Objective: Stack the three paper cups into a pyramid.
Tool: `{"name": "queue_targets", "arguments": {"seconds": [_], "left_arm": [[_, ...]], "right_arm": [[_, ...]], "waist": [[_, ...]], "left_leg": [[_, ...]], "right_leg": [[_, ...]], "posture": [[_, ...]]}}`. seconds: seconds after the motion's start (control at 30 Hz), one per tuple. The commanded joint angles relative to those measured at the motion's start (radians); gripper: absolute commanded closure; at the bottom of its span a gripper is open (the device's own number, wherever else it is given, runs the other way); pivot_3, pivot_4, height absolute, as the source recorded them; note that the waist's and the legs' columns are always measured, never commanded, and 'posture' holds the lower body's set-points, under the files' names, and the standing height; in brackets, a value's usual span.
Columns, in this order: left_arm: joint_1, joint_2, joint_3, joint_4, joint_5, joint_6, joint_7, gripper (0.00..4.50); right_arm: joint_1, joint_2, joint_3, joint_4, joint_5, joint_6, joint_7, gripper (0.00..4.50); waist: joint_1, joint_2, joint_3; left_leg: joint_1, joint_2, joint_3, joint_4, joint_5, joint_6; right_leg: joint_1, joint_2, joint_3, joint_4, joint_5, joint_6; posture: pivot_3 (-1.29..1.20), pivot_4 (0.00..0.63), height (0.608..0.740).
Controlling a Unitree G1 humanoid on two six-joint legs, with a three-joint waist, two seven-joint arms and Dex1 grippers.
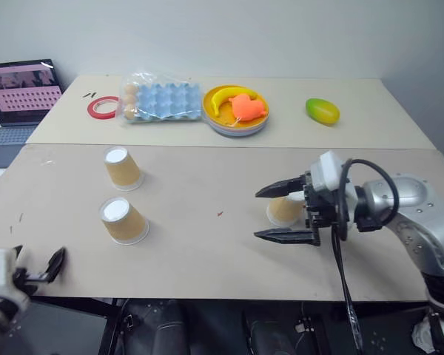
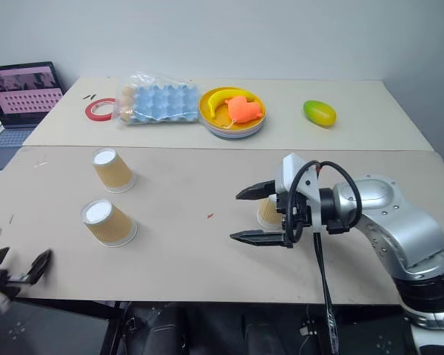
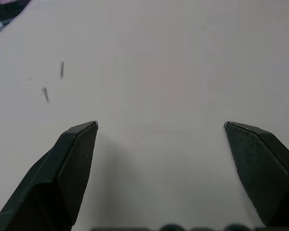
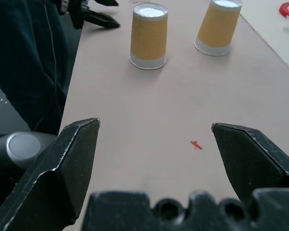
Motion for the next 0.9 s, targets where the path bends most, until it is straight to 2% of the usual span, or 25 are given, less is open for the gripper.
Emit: {"name": "queue_targets", "arguments": {"seconds": [0.03,0.17,0.27,0.3,0.4,0.9], "left_arm": [[0.035,0.065,0.014,-0.113,-0.027,-0.029,-0.141,0.00],[-0.012,0.114,-0.059,-0.190,-0.033,-0.013,-0.204,0.00],[-0.101,0.136,-0.099,-0.192,-0.033,0.010,-0.190,0.00],[-0.132,0.142,-0.109,-0.188,-0.034,0.017,-0.187,0.00],[-0.201,0.149,-0.141,-0.185,-0.032,0.035,-0.185,0.00],[-0.418,0.138,-0.293,-0.104,-0.030,0.090,-0.201,0.00]], "right_arm": [[-0.014,0.027,0.008,0.038,-0.036,-0.048,-0.005,0.05],[-0.011,0.055,0.040,0.089,-0.102,-0.082,-0.019,0.05],[0.002,0.057,0.035,0.085,-0.109,-0.082,-0.022,0.05],[0.007,0.057,0.030,0.081,-0.106,-0.080,-0.023,0.05],[0.021,0.058,0.025,0.072,-0.111,-0.076,-0.035,0.05],[0.067,0.036,-0.021,0.014,-0.094,-0.049,-0.081,0.05]], "waist": [[0.007,0.000,0.000],[0.014,-0.001,0.000],[0.009,0.000,0.000],[0.008,0.000,0.000],[0.002,-0.001,0.000],[0.006,-0.001,0.001]], "left_leg": [[0.000,0.000,0.000,0.000,0.000,0.000],[0.000,0.000,0.002,0.000,0.000,-0.001],[-0.001,0.000,0.003,-0.001,0.000,-0.001],[-0.001,0.000,0.003,-0.001,0.000,-0.001],[-0.001,0.001,0.002,-0.003,0.000,-0.001],[0.000,0.001,0.002,-0.001,0.000,-0.001]], "right_leg": [[0.000,0.000,0.000,0.000,0.000,0.000],[0.000,-0.001,0.000,0.000,0.000,0.000],[-0.002,-0.001,0.001,0.000,0.000,0.000],[-0.001,-0.001,0.001,0.000,0.004,0.006],[-0.001,0.001,0.001,0.000,0.007,0.001],[0.000,0.001,0.001,0.000,0.008,0.002]], "posture": [[0.00,0.150,0.641],[0.00,0.150,0.641],[0.00,0.150,0.641],[0.00,0.150,0.641],[0.00,0.150,0.641],[0.00,0.150,0.641]]}}
